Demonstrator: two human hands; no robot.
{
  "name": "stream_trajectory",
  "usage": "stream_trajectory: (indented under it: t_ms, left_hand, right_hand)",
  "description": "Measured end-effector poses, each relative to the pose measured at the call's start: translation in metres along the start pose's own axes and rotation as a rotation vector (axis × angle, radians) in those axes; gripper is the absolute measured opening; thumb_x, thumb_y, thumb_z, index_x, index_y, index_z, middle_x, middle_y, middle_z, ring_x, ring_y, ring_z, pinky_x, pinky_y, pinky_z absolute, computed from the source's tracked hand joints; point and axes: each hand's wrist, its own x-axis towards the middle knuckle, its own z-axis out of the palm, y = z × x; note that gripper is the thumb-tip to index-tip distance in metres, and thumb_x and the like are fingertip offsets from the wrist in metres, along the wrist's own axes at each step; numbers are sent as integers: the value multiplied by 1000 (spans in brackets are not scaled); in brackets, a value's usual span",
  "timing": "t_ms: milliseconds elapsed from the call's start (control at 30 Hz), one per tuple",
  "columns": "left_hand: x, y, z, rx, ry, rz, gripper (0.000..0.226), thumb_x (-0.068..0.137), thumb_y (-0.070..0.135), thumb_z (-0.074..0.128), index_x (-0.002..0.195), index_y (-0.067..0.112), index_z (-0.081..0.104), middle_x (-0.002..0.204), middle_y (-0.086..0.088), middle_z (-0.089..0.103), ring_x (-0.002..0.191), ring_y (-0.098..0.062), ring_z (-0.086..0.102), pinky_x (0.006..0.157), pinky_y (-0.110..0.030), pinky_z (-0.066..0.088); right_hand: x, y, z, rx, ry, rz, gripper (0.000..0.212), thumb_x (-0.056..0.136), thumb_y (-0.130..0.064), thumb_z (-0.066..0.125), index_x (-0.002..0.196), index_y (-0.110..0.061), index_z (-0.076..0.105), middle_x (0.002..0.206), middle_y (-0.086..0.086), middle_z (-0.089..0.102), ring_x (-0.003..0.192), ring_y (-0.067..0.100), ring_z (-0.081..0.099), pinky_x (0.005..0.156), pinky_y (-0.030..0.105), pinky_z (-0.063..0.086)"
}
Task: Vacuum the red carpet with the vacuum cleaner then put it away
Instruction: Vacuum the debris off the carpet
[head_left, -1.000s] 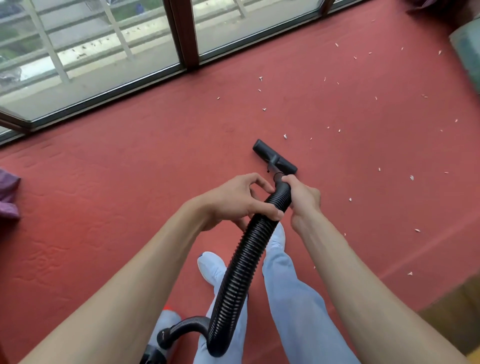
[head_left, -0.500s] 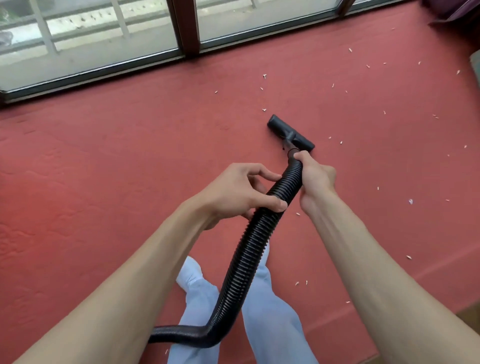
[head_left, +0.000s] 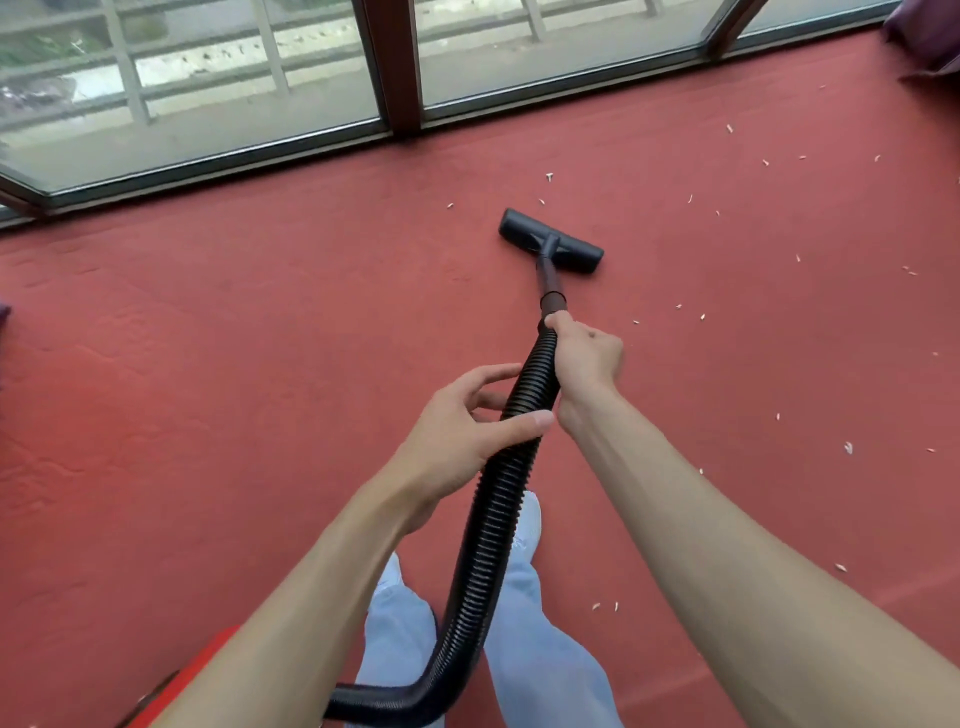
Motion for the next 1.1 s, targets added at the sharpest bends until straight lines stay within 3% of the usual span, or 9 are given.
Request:
stream_trajectory:
  t_ms: [233, 300, 400, 533, 600, 733, 833, 933, 1100]
  left_hand:
    - [21, 4, 22, 102, 228, 78, 52, 77, 13, 82, 121, 32, 64, 97, 5, 70, 69, -6, 68, 64, -27, 59]
    - [22, 13, 23, 123, 201, 89, 51, 74, 12, 84, 117, 32, 64, 96, 5, 70, 69, -7, 68, 65, -29, 60]
    - [13, 31, 13, 166, 82, 115, 49, 69, 8, 87, 108, 28, 65, 95, 0, 69, 69, -9, 64, 68, -27, 57]
    - [2, 47, -5, 227, -51, 107, 49, 66, 6, 89, 106, 21, 64, 98, -6, 69, 73, -11, 62, 74, -32, 56]
    - [4, 47, -5, 233, -38, 91, 49, 67, 5, 88, 106, 19, 63, 97, -7, 68, 71, -12, 64, 74, -36, 58]
    - [25, 33, 6, 177, 73, 63, 49, 69, 4, 86, 108, 19, 59, 89, -1, 67, 61, -7, 66, 62, -26, 56]
    - [49, 21, 12, 151, 157, 43, 50, 69, 8, 85, 107, 23, 57, 93, -3, 69, 71, -17, 72, 72, -36, 61]
    - [72, 14, 12, 147, 199, 51, 50, 72, 11, 83, 110, 22, 53, 89, -1, 68, 77, -19, 72, 73, -37, 60]
    - [94, 3, 2, 149, 253, 60, 56, 71, 30, 87, 113, 24, 50, 94, -2, 70, 85, -20, 71, 80, -43, 58]
  right_hand:
    - [41, -28, 8, -206, -36, -99, 22, 77, -29, 69, 89, -11, 68, 83, 3, 65, 74, 21, 56, 64, 27, 40]
    - [42, -38, 1, -250, -31, -124, 28, 77, -32, 68, 92, -9, 69, 85, 3, 65, 76, 23, 57, 63, 27, 40]
    - [36, -53, -18, -302, -89, -152, 24, 79, -32, 68, 71, -10, 64, 67, 0, 56, 62, 20, 48, 57, 28, 36]
    - [33, -56, -36, -381, -220, -151, 42, 77, -33, 70, 90, 7, 71, 75, 6, 62, 69, 21, 56, 70, 32, 46]
    - [35, -56, -30, -410, -257, -153, 41, 78, -32, 71, 97, 5, 72, 83, 6, 69, 74, 21, 62, 78, 33, 52]
    - [43, -56, -5, -519, -178, -213, 38, 75, -38, 71, 97, -8, 71, 105, 12, 72, 99, 30, 66, 88, 39, 53]
    - [56, -57, 16, -616, -116, -283, 20, 85, -30, 69, 91, -12, 63, 112, 12, 68, 105, 30, 62, 81, 34, 48]
    - [76, -55, 37, -646, -84, -310, 32, 83, -31, 72, 106, -10, 65, 113, 10, 66, 105, 28, 61, 79, 32, 47]
    - [91, -45, 64, -638, -52, -298, 30, 78, -30, 73, 99, -10, 69, 104, 8, 69, 97, 26, 64, 78, 35, 53]
